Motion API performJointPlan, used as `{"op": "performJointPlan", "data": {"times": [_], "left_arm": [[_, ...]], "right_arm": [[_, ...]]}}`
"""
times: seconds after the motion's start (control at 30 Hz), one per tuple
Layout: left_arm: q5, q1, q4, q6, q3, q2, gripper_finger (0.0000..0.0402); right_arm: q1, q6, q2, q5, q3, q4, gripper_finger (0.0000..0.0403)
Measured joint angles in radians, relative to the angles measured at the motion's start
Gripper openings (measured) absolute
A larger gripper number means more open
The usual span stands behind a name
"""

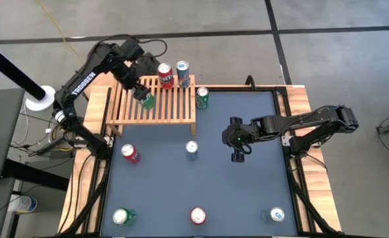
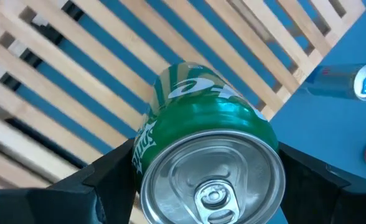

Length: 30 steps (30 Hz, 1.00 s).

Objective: Place canned beverage on shelf
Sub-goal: Put the middle right green soda can on the shelf

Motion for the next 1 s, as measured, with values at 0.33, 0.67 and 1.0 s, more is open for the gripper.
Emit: {"op": "performJointPlan", "data": {"times": [0.33,0.67,1.0], "left_arm": [[0.000,-0.025,0.000,-0.003,0.070,0.059,0.0289],[-0.008,-0.091,0.004,-0.028,0.064,0.040,0.0289],[-0.027,-0.106,0.000,-0.052,-0.055,-0.113,0.0289]], "right_arm": [[0.000,0.008,0.000,-0.001,0.000,0.000,0.0000],[0.000,0.000,0.000,-0.002,0.000,-0.001,0.0000],[0.000,-0.004,0.000,-0.002,0.000,0.000,0.0000]]}}
